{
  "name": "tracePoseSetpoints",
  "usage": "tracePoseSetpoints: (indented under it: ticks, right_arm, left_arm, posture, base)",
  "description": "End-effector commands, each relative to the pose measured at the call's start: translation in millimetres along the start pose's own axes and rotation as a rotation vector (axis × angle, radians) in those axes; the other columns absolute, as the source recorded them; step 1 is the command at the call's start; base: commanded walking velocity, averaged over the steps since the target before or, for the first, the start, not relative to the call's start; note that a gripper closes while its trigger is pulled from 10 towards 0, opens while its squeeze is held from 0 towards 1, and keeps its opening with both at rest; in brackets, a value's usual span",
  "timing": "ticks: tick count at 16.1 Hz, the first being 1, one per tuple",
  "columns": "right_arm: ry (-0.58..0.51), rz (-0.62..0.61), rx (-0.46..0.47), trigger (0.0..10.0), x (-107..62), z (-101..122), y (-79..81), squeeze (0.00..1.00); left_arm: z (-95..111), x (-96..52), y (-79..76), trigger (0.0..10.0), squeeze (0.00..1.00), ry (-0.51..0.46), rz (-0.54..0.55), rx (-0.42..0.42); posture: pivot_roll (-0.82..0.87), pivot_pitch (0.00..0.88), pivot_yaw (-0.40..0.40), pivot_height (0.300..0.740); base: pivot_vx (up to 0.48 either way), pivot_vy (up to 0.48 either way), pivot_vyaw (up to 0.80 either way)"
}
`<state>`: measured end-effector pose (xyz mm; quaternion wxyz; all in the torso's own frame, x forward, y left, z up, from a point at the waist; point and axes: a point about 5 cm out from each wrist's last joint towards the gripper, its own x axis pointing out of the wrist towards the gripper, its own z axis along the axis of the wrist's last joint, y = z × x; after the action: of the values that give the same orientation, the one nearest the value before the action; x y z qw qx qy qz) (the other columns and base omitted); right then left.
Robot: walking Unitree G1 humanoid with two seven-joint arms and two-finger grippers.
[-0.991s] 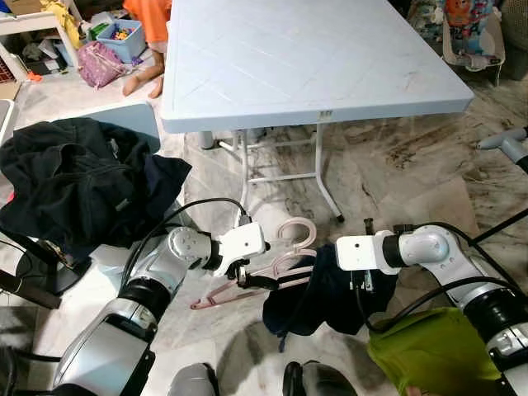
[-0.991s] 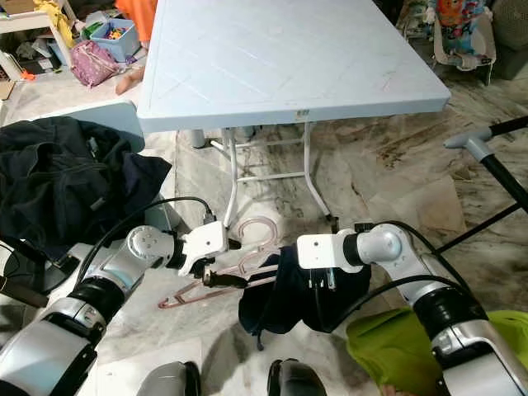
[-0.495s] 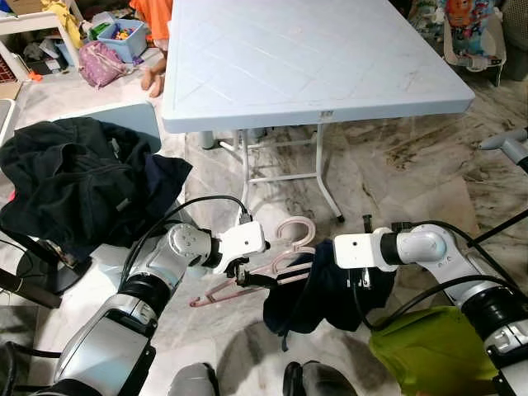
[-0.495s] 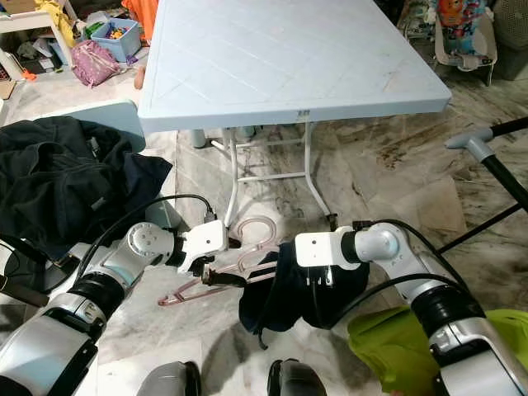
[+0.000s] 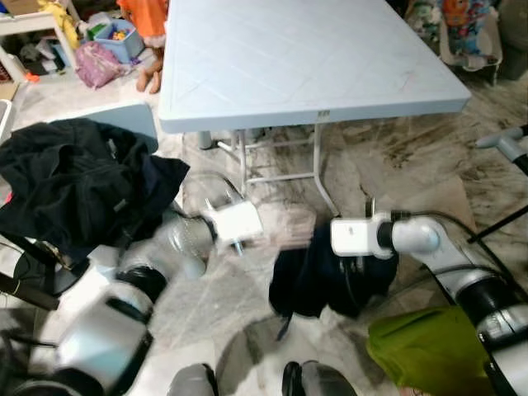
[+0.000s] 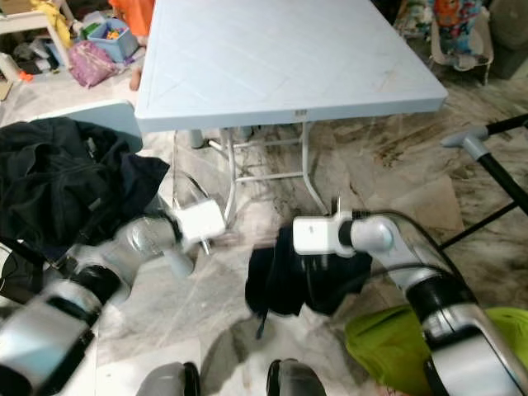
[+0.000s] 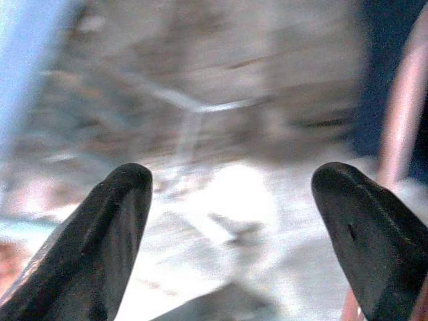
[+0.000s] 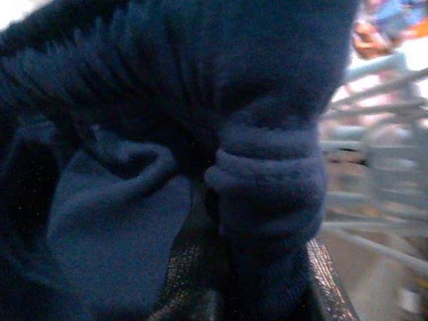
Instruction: Hang hanger
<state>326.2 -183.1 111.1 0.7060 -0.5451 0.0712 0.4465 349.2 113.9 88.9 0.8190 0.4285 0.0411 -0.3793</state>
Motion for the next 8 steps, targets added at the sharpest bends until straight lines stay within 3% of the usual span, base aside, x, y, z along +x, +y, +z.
tracePoseSetpoints:
  ticks: [1,2,5,7,8]
  right_arm:
    - [0.015,-0.075,-0.018,10.0,-0.3,1,-12.6,0.0]
    - [0.05,-0.162,-0.04,10.0,1.2,1,-22.5,0.0]
    - [0.111,-0.205,-0.048,10.0,1.6,-7,-21.6,0.0]
    - [0.129,-0.22,-0.047,10.0,2.2,-10,-19.4,0.0]
    - [0.124,-0.228,-0.045,10.0,3.6,-11,-17.6,0.0]
  left_arm:
    - [-6,-2.2,-0.2,10.0,1.0,0.032,0.029,0.073]
    - [-10,-4.7,0.6,10.0,1.0,0.048,0.076,0.196]
    - [-18,-8.2,-0.8,10.0,1.0,0.077,0.158,0.286]
    - [-19,-9.2,-2.0,10.0,1.0,0.063,0.181,0.272]
    - [-18,-9.1,-6.2,10.0,1.0,0.039,0.169,0.196]
  posture:
    - [-0.1,0.105,-0.005,0.74]
    - [-0.1,0.105,-0.005,0.74]
    - [-0.08,0.106,-0.004,0.74]
    - [-0.08,0.107,-0.004,0.74]
    - [-0.08,0.106,-0.005,0.74]
  base:
    - [0.0,0.0,0.0]
    - [0.0,0.0,0.0]
    - [0.0,0.0,0.0]
    - [0.0,0.0,0.0]
    - [0.0,0.0,0.0]
